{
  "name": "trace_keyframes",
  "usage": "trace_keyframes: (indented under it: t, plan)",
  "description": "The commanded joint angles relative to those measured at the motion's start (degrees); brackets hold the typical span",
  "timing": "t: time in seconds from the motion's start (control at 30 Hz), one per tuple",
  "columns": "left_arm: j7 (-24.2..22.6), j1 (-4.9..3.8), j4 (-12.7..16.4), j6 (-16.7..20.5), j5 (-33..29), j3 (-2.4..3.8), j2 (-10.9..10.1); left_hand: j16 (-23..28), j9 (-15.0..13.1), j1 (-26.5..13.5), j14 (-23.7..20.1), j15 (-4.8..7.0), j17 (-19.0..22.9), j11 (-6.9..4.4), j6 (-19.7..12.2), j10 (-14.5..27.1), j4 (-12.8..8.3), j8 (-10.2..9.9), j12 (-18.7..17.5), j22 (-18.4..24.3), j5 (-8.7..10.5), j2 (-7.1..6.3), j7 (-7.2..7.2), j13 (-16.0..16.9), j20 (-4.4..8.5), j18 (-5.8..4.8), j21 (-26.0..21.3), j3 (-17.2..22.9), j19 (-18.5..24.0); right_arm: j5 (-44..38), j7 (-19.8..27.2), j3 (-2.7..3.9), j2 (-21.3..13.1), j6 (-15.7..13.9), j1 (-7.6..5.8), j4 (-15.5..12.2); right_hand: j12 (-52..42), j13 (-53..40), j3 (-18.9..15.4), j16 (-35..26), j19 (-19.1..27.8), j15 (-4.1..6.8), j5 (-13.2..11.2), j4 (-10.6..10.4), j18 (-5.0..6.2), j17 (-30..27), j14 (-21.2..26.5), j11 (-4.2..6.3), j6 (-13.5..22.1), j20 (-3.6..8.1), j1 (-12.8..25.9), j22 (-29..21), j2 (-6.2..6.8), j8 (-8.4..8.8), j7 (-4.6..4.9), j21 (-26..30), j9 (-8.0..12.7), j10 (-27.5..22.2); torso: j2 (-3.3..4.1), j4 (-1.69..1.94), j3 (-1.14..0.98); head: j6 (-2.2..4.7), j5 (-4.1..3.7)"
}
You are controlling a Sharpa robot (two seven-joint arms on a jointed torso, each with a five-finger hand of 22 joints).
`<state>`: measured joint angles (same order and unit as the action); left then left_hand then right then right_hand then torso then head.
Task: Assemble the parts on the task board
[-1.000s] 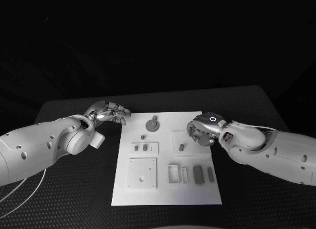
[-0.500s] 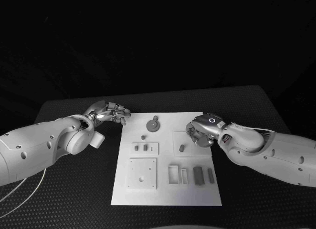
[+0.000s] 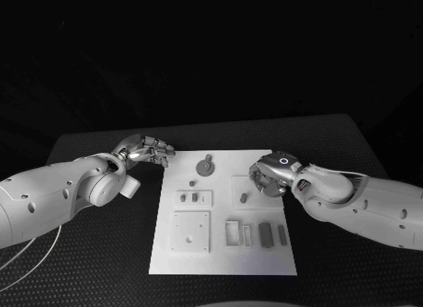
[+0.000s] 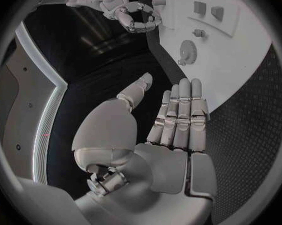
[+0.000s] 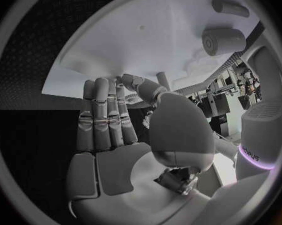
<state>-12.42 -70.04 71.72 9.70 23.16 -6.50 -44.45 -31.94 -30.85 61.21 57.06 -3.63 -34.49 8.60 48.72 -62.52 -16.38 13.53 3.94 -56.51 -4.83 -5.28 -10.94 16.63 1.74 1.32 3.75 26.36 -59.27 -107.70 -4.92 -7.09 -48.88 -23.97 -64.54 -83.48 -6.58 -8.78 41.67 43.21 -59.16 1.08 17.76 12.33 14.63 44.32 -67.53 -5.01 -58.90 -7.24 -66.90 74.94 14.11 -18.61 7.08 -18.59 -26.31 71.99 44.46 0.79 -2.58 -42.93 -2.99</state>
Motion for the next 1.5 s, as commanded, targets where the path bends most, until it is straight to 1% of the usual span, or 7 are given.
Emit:
trace_keyframes:
  t: [0.03,0.27,0.4,0.67,0.77,0.87,1.5]
  plan:
    - [-0.23,-0.05,0.09,-0.72,-0.34,0.03,0.04,0.34,0.05,-0.47,-0.03,-0.33,-0.07,0.02,-0.44,0.32,0.04,0.09,-0.16,0.06,0.34,0.03,-0.05,-0.06,-0.05,1.02,0.12,-0.34,0.20,-0.42,0.47,-0.33,0.13,1.98,0.36,-0.02,0.39,0.10,-0.22,-0.29,-0.21,-0.02,-0.14,-0.24,0.37,0.09,-0.22,-0.12,0.58,0.04,-0.02,1.13,0.70,0.19,-0.05,0.01,0.12,0.18,0.00,0.00,-0.05,-0.04,0.03]
    - [-0.26,-0.05,0.07,-0.63,-0.34,0.03,0.05,0.36,0.06,-0.46,-0.02,-0.33,-0.10,0.02,-0.46,0.34,0.03,0.09,-0.15,0.08,0.34,0.03,-0.05,-0.07,-0.04,1.02,0.12,-0.34,0.19,-0.77,0.46,-0.41,0.49,2.51,0.37,0.12,0.51,0.14,-0.26,-0.33,-0.25,-0.06,-0.14,-0.58,0.37,0.21,-0.25,-0.16,0.69,0.04,0.16,1.15,1.00,0.25,0.01,0.04,0.19,0.17,0.00,-0.02,-0.06,-0.17,0.07]
    - [-0.25,-0.05,0.09,-0.66,-0.34,0.03,0.07,0.37,0.06,-0.43,-0.01,-0.32,-0.13,0.03,-0.47,0.35,0.02,0.09,-0.15,0.09,0.34,0.04,-0.06,-0.09,-0.04,1.03,0.13,-0.34,0.19,-1.79,-0.21,-0.46,0.80,2.29,0.38,0.35,0.06,-0.17,-0.14,-0.16,-0.65,0.28,-0.15,-0.82,0.37,0.54,-0.68,0.22,-0.05,0.24,-0.26,1.23,0.38,-0.19,-0.32,-0.13,0.08,1.28,0.00,0.02,-0.06,-0.16,0.08]
    - [-0.25,-0.05,0.01,-0.67,-0.34,0.03,0.13,0.40,0.06,-0.39,0.01,-0.32,-0.18,0.03,-0.47,0.35,0.02,0.11,-0.13,0.12,0.34,0.08,-0.06,-0.10,-0.04,1.03,0.13,-0.33,0.18,-3.32,-0.89,-0.54,1.64,2.01,0.69,1.12,-0.96,-1.28,0.75,0.01,-1.42,1.11,-0.10,1.02,0.37,1.23,-1.51,1.21,-1.97,0.66,-2.90,1.24,-2.66,-1.36,-1.18,-0.44,-0.46,3.74,0.00,0.06,-0.04,-0.14,-0.07]
    - [-0.24,-0.05,0.00,-0.67,-0.34,0.03,0.09,0.41,0.06,-0.39,0.01,-0.32,-0.20,0.03,-0.47,0.35,0.02,0.11,-0.12,0.13,0.34,0.09,-0.06,-0.11,-0.03,1.03,0.14,-0.33,0.18,-3.96,-1.30,-0.54,1.67,1.68,0.70,1.15,-1.18,-1.60,0.75,0.01,-1.53,1.26,-0.11,1.48,0.37,1.40,-1.66,1.42,-2.48,0.63,-3.01,1.24,-3.19,-1.65,-1.40,-0.48,-0.64,4.30,0.00,0.12,-0.08,-0.17,-0.03]
    - [-0.22,-0.05,-0.04,-0.65,-0.34,0.03,0.07,0.42,0.06,-0.38,0.02,-0.32,-0.21,0.03,-0.47,0.35,0.01,0.12,-0.12,0.13,0.34,0.09,-0.06,-0.11,-0.03,1.04,0.14,-0.33,0.17,-4.25,-1.43,-0.54,1.53,1.62,0.70,1.32,-1.55,-2.11,1.02,0.41,-2.21,1.62,-0.08,2.41,0.37,1.85,-2.38,1.81,-3.31,0.88,-3.53,1.28,-4.31,-2.12,-1.82,-0.81,-0.97,5.19,0.00,0.04,-0.02,-0.22,-0.06]
    - [-0.12,-0.05,-0.08,-0.76,-0.30,0.03,0.13,0.52,0.07,-0.32,0.02,-0.32,-0.33,0.04,-0.52,0.40,-0.01,0.13,-0.11,0.21,0.34,0.07,-0.07,-0.16,-0.04,1.03,0.14,-0.34,0.18,-4.77,-1.58,-0.53,1.09,0.36,0.70,1.04,-1.84,-2.96,1.45,0.98,-3.42,2.08,-0.07,3.17,0.37,2.71,-3.43,2.26,-4.34,1.31,-3.44,1.30,-5.02,-2.57,-2.32,-1.43,-1.44,6.22,0.00,0.02,-0.08,-0.29,-0.14]
